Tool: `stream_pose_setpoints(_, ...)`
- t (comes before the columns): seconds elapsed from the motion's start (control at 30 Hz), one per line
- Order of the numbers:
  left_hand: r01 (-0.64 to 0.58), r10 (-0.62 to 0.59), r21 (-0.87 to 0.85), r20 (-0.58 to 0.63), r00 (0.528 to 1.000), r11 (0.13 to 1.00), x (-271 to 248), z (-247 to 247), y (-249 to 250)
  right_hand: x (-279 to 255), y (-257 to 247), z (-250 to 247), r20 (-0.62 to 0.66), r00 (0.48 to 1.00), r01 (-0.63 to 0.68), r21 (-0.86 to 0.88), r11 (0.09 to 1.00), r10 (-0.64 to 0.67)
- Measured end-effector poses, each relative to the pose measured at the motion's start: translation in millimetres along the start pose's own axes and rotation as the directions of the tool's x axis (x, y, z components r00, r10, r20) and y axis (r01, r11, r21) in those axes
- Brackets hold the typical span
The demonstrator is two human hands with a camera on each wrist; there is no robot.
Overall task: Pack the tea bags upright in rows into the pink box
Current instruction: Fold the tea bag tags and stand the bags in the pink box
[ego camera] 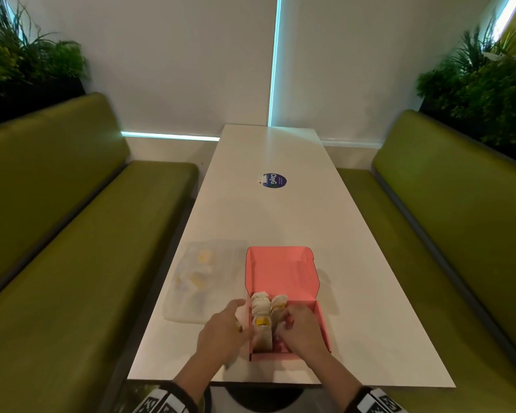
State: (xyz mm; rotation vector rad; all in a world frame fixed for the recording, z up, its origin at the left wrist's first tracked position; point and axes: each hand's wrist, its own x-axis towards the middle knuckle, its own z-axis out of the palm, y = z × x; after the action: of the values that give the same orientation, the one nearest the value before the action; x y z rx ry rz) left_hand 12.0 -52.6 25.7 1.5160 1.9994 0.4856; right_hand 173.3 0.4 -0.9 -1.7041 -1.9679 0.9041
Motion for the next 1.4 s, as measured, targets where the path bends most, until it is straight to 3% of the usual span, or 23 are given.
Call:
stream_pose_setpoints(0.07,0.001,-0.015,-0.163,-0.086,0.996,0.987,2.1,-5.6,5.9,-2.6,-7.2,-12.2,-0.028,0.999,0.044,0.006,0.999,-0.044)
stream_pose_setpoints(0.13,-0.009,-0.042,-0.403,-0.118,0.992,0.915,4.9,-9.8,13.8,-7.5,-18.0,-24.5,-0.038,0.997,0.075,0.057,0.996,-0.073)
stream_pose_setpoints(0.27,0.028,-0.057,-0.798,-0.008,0.998,0.603,7.5,-18.7,32.2,-21.5,-50.8,-48.3,0.182,0.983,-0.057,0.422,0.905,-0.023)
stream_pose_setpoints(0.37,-0.013,0.003,-0.867,-0.013,1.0,0.498,8.4,-17.6,42.1,-25.4,-62.5,-55.6,0.36,0.933,-0.193,0.493,0.848,0.003)
stream_pose_setpoints(0.5,-0.088,0.025,-0.861,-0.087,0.996,0.502,10.0,-10.7,48.1,-26.4,-60.1,-60.7,0.338,0.941,-0.209,0.581,0.787,0.0)
stream_pose_setpoints(0.57,-0.091,-0.022,-0.858,-0.118,0.993,0.505,11.9,-6.8,46.8,-26.7,-58.3,-65.5,0.333,0.943,-0.194,0.597,0.779,-0.02)
stream_pose_setpoints(0.73,-0.006,-0.197,-0.915,-0.093,0.976,0.403,15.3,1.2,42.4,-27.7,-54.1,-73.7,0.339,0.939,-0.165,0.586,0.793,-0.055)
stream_pose_setpoints(0.8,0.007,-0.231,-0.915,-0.095,0.968,0.404,16.7,3.1,39.7,-27.7,-52.0,-75.7,0.343,0.938,-0.168,0.581,0.796,-0.053)
stream_pose_setpoints(0.97,0.019,-0.248,-0.864,-0.123,0.961,0.503,19.3,2.2,30.1,-23.8,-44.2,-78.8,0.313,0.95,-0.197,0.624,0.756,-0.011)
stream_pose_setpoints(1.03,0.07,-0.201,-0.86,-0.038,0.979,0.506,16.3,0.5,27.6,-21.5,-40.3,-79.5,0.3,0.954,-0.208,0.659,0.723,0.001)
stream_pose_setpoints(1.13,0.123,-0.031,-0.837,0.126,0.992,0.534,7.5,-0.7,29.4,-20.3,-36.9,-79.8,0.283,0.959,-0.201,0.689,0.697,-0.004)
stream_pose_setpoints(1.23,0.021,0.107,-0.784,0.111,0.988,0.62,-0.4,-1.2,37.4,-20.8,-37.8,-81.1,0.279,0.96,-0.179,0.682,0.709,-0.026)
stream_pose_setpoints(1.4,-0.242,0.265,-0.592,-0.049,0.963,0.769,1.6,-3.8,34.2,-19.1,-37.8,-90.7,0.274,0.95,0.02,0.424,0.905,-0.149)
